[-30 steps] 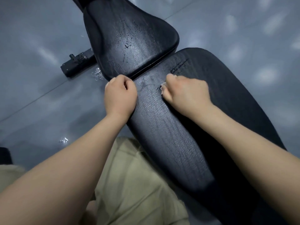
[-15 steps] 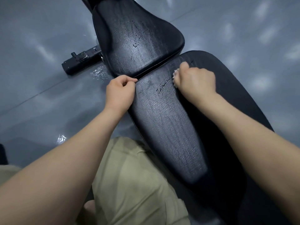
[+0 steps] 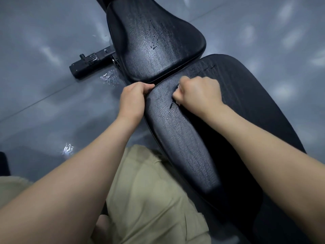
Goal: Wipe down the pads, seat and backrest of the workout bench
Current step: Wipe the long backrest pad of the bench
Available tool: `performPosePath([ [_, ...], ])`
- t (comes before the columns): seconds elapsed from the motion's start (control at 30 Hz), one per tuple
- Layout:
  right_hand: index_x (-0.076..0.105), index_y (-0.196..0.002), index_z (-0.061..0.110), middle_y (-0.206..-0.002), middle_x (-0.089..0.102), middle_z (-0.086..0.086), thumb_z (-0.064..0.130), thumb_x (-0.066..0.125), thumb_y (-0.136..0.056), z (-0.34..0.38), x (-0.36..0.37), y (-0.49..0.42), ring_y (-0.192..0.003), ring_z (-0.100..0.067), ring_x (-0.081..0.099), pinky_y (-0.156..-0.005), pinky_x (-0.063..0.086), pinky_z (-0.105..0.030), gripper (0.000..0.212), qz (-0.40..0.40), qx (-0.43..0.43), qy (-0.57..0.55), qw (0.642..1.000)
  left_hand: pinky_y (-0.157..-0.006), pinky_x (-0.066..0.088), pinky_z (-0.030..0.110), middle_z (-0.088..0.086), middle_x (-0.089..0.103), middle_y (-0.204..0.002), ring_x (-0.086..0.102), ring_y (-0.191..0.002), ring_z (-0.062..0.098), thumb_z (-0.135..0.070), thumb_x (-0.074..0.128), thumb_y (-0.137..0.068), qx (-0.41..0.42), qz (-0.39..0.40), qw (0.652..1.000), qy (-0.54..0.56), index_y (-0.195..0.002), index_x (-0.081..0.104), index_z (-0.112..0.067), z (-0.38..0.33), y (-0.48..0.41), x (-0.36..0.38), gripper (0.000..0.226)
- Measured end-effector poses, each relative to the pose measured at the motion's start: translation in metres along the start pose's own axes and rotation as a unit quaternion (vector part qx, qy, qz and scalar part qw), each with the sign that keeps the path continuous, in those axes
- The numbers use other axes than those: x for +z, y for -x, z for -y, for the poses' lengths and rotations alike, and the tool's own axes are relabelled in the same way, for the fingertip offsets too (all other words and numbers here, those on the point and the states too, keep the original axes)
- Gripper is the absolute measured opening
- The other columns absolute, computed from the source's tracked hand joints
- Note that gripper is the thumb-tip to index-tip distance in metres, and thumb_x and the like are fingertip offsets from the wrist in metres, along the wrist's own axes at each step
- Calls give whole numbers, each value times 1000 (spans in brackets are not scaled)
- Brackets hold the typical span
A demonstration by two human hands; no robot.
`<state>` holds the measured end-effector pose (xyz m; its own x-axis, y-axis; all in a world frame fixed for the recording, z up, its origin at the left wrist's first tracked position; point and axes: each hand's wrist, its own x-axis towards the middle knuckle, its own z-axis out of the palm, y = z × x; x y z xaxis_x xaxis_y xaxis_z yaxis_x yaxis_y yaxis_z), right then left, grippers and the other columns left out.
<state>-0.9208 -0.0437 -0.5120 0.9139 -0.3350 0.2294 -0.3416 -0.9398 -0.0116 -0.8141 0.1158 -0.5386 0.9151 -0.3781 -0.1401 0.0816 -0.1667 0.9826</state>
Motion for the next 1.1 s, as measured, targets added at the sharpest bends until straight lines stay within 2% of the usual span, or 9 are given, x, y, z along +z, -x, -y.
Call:
performPosePath([
  [0.13,61,-88,14,-76,69,-18,43,50,-86,17,8,30,-70,-40,68,-57,36,-33,31,9,-65,11,998,-75,49,22,4,77,-83,70,-83,12,-7,51,-84,-3,-6,997,71,-87,78,-7,2,2,4,27],
  [0.23,58,-70,14,-52,61,-12,42,49,-75,25,11,46,-45,-35,61,-50,33,-26,30,-5,-81,1,997,-76,51,23,10,77,-90,71,-87,17,-19,49,-79,-12,2,996,84,-89,78,-6,4,1,3,33],
  [0.33,61,-75,13,-61,66,-15,42,51,-78,21,11,26,-55,-38,65,-52,39,-30,30,-5,-83,19,996,-78,51,26,12,77,-92,71,-88,19,-17,45,-85,-12,3,997,81,-93,77,-3,3,4,2,36],
  [0.47,64,-95,14,-92,70,-18,41,48,-89,23,4,-7,-86,-42,66,-63,32,-34,32,-21,-53,-3,998,-83,53,29,12,77,-94,72,-91,21,-11,39,-93,-12,-5,997,73,-95,77,-4,1,6,1,39],
  [0.53,64,-95,14,-90,71,-18,41,49,-89,26,7,0,-84,-41,67,-62,32,-34,32,-16,-51,-4,999,-81,54,26,13,77,-94,71,-88,19,-12,37,-94,-21,-7,996,81,-96,77,-3,1,8,1,41],
  [0.7,58,-70,14,-54,64,-9,42,58,-72,41,17,48,-46,-33,62,-48,36,-27,27,-12,-89,0,996,-70,50,17,9,78,-92,69,-80,11,-15,36,-96,-41,-7,993,113,-94,77,-5,0,12,3,43],
  [0.8,60,-71,14,-56,66,-9,43,55,-75,37,17,31,-48,-33,64,-48,42,-28,30,-7,-88,23,996,-70,50,16,5,78,-87,69,-76,9,-15,35,-98,-53,-6,991,126,-92,76,-5,-3,11,1,43],
  [0.97,63,-98,14,-94,70,-16,41,49,-90,24,3,-22,-89,-41,67,-63,32,-36,31,-12,-43,-16,999,-67,49,15,3,78,-86,69,-75,8,-15,34,-99,-50,5,992,116,-91,76,-7,-6,13,0,44],
  [1.1,63,-80,13,-67,69,-14,40,58,-81,33,11,15,-61,-37,67,-54,32,-30,27,-35,-52,22,998,-67,50,16,2,78,-88,70,-77,8,-15,33,-99,-52,7,992,113,-89,77,-10,-5,13,-2,46],
])
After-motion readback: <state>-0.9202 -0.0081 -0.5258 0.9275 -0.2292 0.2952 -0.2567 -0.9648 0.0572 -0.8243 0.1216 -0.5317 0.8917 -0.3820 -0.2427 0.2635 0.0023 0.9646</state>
